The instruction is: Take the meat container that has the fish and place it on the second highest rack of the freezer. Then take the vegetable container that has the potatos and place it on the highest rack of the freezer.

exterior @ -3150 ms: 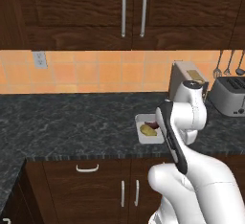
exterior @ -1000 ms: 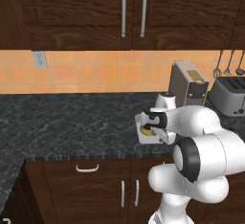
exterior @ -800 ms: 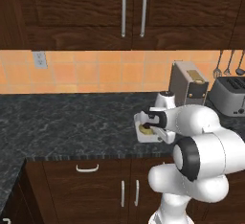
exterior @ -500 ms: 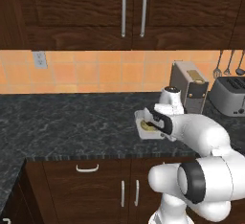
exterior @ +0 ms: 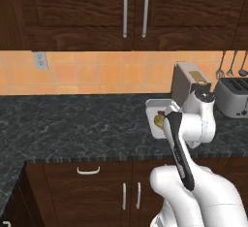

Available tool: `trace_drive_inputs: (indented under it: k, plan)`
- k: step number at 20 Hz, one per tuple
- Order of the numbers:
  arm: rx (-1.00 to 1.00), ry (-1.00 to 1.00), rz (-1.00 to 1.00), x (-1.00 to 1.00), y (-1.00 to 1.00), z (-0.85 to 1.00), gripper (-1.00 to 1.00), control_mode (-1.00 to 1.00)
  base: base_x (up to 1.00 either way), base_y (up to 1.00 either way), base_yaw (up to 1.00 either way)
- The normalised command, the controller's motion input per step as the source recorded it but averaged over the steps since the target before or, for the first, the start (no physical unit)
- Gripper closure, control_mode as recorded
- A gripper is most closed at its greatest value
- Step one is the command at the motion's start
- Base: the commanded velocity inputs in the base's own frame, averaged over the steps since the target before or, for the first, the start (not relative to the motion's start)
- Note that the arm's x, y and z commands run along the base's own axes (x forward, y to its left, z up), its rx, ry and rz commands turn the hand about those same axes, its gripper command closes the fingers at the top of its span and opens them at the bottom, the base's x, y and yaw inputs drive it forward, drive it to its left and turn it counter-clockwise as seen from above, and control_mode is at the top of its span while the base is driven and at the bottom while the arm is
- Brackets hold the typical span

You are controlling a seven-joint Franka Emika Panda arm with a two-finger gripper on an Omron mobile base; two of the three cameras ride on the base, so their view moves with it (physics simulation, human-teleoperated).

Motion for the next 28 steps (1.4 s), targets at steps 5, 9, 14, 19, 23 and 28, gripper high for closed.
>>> trace_drive_inputs:
  k: [5,9,14,19,23,28]
  plan:
    - [0.00,0.05,-0.02,-0.61,-0.01,1.00,1.00,-1.00,0.00,0.00,0.00]
    - [0.00,0.12,0.00,-0.13,0.00,1.00,1.00,-1.00,0.00,0.00,0.00]
    - [0.00,0.02,0.00,-0.05,0.00,0.17,1.00,1.00,-0.31,-0.01,-0.01]
    - [0.00,0.00,0.00,0.00,0.00,0.00,1.00,1.00,-0.97,-0.39,-0.14]
    - [0.00,0.00,0.00,0.00,0.00,0.00,1.00,1.00,-0.26,-0.30,-0.39]
    - [0.00,0.00,0.00,0.00,0.00,0.00,1.00,1.00,0.05,-0.07,-0.52]
